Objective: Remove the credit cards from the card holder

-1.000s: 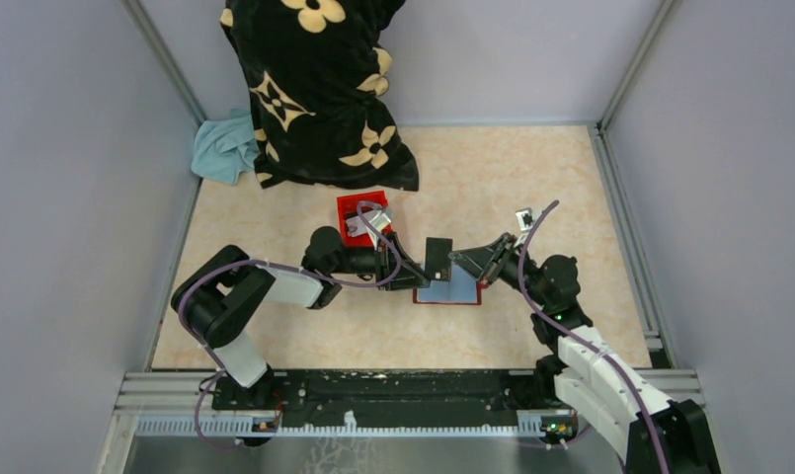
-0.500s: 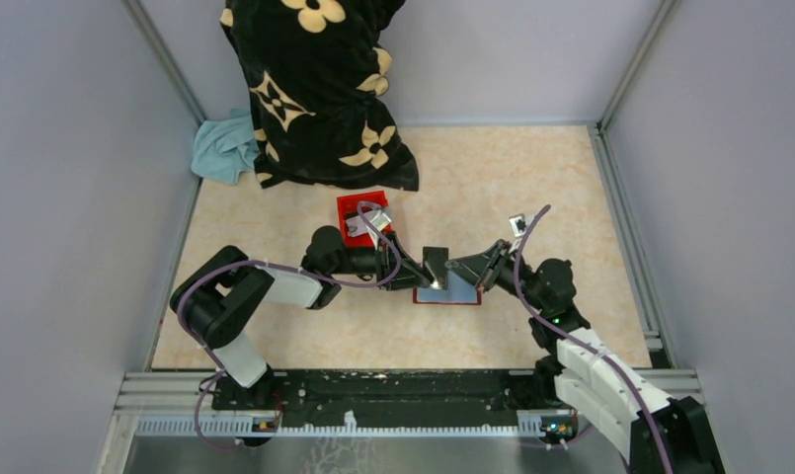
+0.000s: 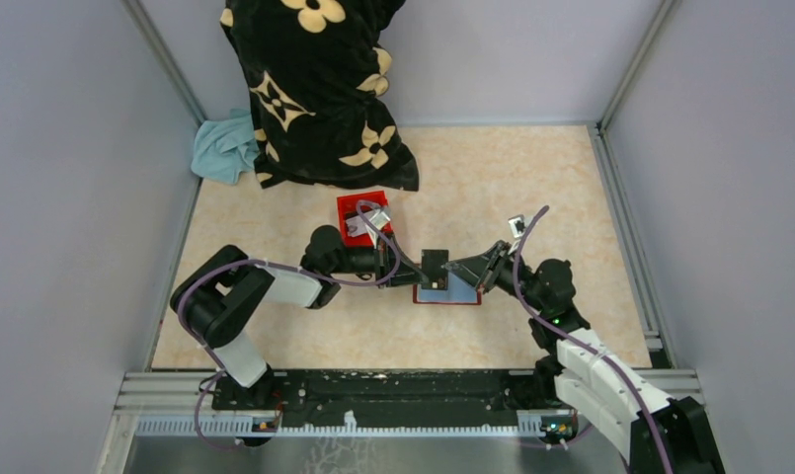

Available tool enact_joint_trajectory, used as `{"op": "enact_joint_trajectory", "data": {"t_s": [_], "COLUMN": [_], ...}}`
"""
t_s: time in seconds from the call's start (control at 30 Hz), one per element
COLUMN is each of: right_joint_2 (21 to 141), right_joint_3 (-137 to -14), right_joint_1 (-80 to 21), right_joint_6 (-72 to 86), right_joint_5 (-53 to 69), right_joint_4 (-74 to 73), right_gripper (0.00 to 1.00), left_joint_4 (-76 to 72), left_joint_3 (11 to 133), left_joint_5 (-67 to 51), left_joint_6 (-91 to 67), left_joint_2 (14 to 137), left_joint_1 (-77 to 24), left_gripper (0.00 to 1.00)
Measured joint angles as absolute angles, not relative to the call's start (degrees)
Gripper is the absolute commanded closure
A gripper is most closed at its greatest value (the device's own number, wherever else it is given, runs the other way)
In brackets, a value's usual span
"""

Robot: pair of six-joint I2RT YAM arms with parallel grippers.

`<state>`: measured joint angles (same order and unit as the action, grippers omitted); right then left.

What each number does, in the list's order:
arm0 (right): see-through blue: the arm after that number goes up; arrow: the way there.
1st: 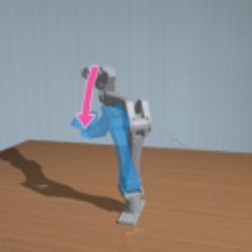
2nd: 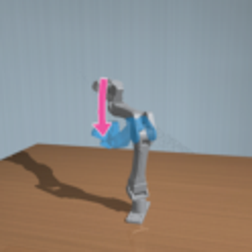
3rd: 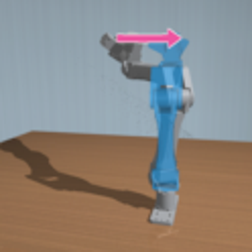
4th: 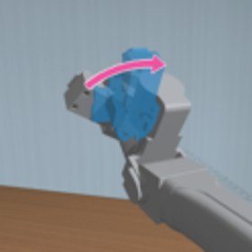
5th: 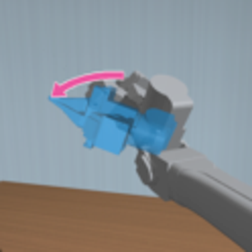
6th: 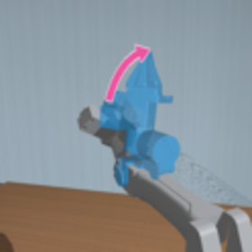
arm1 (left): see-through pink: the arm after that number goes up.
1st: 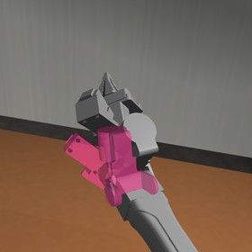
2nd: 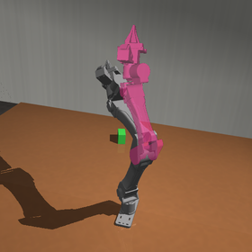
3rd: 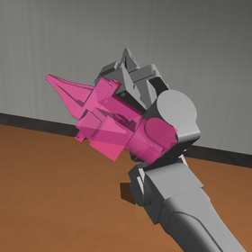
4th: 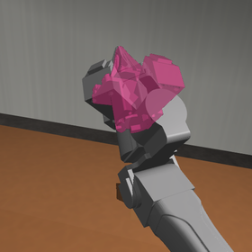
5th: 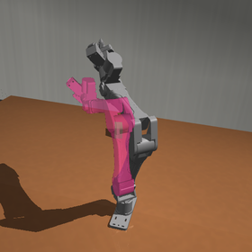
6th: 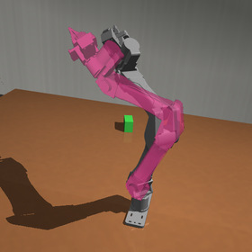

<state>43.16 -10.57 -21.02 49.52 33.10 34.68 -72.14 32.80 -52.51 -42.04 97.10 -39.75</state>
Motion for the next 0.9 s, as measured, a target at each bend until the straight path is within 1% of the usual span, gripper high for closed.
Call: {"op": "enact_joint_trajectory", "data": {"t_s": [0.03, 0.1, 0.17, 0.23, 0.37, 0.43, 0.57, 0.63, 0.73, 0.83, 0.9], "right_joint_2": [43.2, 43.1, 42.9, 42.0, 39.6, 39.0, 39.6, 40.6, 43.5, 46.7, 47.4], "right_joint_3": [-10.6, -10.7, -11.8, -14.1, -21.2, -25.5, -31.9, -33.1, -33.5, -33.5, -33.5], "right_joint_1": [-21.0, -21.1, -21.2, -21.3, -20.5, -19.9, -19.6, -19.6, -20.0, -22.9, -25.2], "right_joint_6": [49.4, 48.3, 46.1, 42.9, 35.6, 32.2, 25.9, 23.9, 21.7, 19.4, 18.0], "right_joint_5": [33.1, 33.1, 32.9, 31.9, 28.8, 27.8, 28.4, 30.2, 34.0, 34.4, 34.4], "right_joint_4": [34.6, 33.8, 30.2, 24.5, 14.2, 11.0, 6.6, 5.3, 3.2, -1.2, -4.0], "right_gripper": [1.0, 0.87, 0.77, 0.7, 0.58, 0.56, 0.56, 0.52, 0.51, 0.52, 0.58], "left_joint_4": [-72.4, -73.1, -73.8, -74.1, -74.0, -73.8, -73.3, -73.3, -73.0, -72.7, -72.4], "left_joint_3": [32.8, 32.9, 33.0, 33.2, 34.2, 34.8, 37.0, 38.1, 39.1, 39.5, 39.6], "left_joint_5": [-52.7, -53.5, -54.3, -54.9, -56.8, -58.0, -61.3, -63.1, -65.5, -67.1, -67.7], "left_joint_6": [-42.3, -42.7, -43.3, -43.6, -43.5, -43.3, -43.0, -42.9, -42.7, -42.4, -42.3], "left_joint_2": [97.2, 97.7, 98.8, 99.6, 100.0, 100.0, 100.7, 101.4, 102.4, 102.9, 103.0], "left_joint_1": [-39.7, -39.7, -39.7, -39.6, -39.6, -39.7, -40.3, -40.8, -41.8, -42.7, -42.9], "left_gripper": [1.0, 1.0, 1.0, 1.0, 1.0, 1.0, 1.0, 1.0, 1.0, 1.0, 1.0]}}
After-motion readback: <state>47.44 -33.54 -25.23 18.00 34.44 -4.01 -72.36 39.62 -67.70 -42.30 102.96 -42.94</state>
